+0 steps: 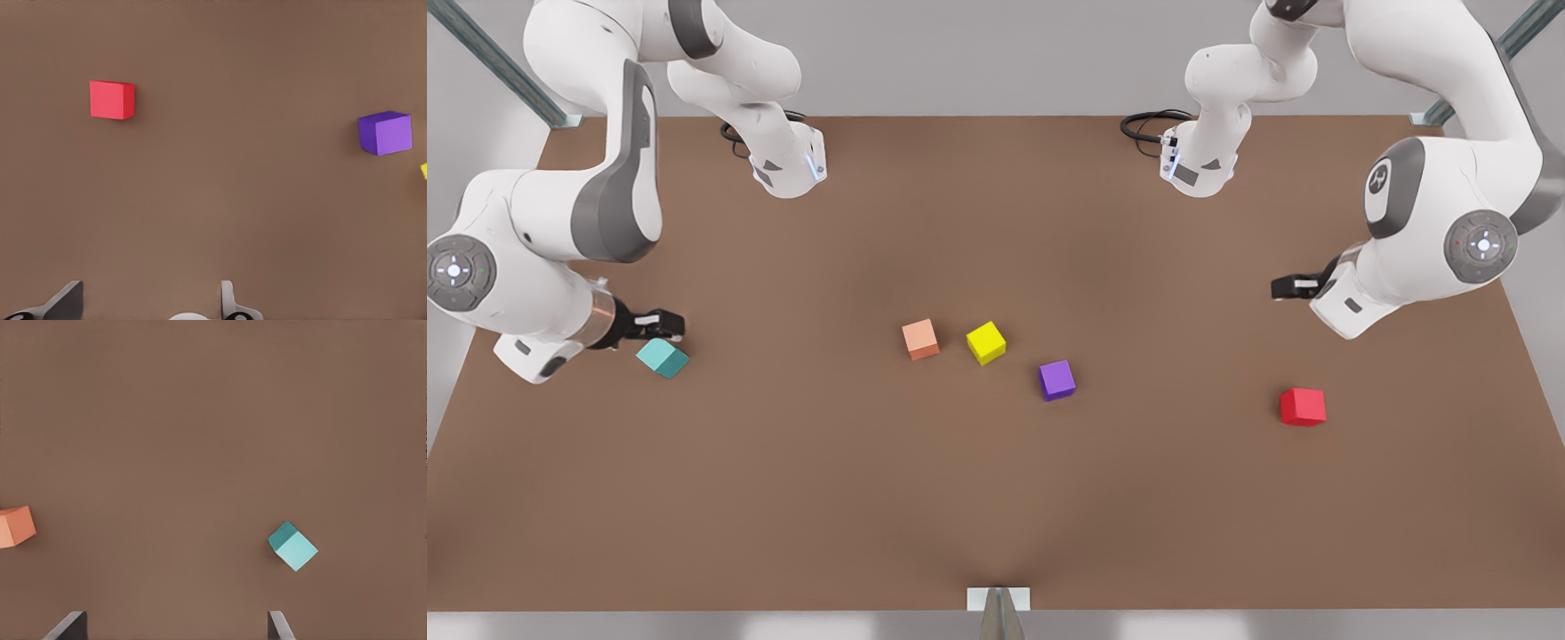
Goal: Pick up red wooden cube and pass to hand red wooden cube and place in blue wooden cube
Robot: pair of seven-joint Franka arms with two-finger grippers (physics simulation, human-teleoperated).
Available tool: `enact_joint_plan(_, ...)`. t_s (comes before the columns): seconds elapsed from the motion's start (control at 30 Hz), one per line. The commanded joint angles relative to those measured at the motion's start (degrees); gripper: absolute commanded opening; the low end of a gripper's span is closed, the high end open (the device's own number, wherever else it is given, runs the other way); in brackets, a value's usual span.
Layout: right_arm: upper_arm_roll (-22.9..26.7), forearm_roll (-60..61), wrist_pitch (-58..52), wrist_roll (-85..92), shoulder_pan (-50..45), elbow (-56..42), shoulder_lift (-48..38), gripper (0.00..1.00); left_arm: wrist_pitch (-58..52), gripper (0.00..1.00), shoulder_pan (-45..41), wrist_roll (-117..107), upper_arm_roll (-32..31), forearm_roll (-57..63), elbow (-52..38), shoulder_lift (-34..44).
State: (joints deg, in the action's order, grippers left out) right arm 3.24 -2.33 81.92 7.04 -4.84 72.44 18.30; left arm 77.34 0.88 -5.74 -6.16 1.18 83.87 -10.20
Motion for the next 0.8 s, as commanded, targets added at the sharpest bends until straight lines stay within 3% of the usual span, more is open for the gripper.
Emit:
enact_joint_plan(0.0, 0.0, 0.5, 4.3, 5.4, 0.1, 0.1, -0.1, 1.0, 3.0, 1.0, 0.0, -0.8, 0.0, -1.0, 0.0, -0.1)
enact_joint_plan(0.07, 0.0, 0.5, 4.2, 5.4, 0.2, 0.1, -0.1, 1.0, 3.0, 1.0, 0.0, -0.6, 0.0, -0.8, -0.5, -1.8)
enact_joint_plan(0.1, 0.0, 0.5, 4.1, 5.4, 0.2, 0.2, -0.1, 1.0, 3.8, 1.0, 0.0, 0.9, 1.2, -0.6, -5.4, -8.4)
enact_joint_plan(0.2, 0.0, 0.5, 4.6, 5.4, 0.3, 2.4, -1.2, 1.0, 23.5, 1.0, 3.1, 13.9, 6.6, -0.8, -6.4, -22.8)
enact_joint_plan(0.3, 0.0, 0.5, 4.7, 5.4, 0.6, 2.6, -1.2, 1.0, 33.1, 1.0, 6.7, 20.9, 7.0, -0.8, -6.2, -29.3)
enact_joint_plan(0.77, -0.2, 0.6, 4.7, 5.4, 0.6, 2.6, -1.2, 1.0, 37.5, 1.0, 8.2, 27.4, 7.6, -0.8, 1.6, -31.6)
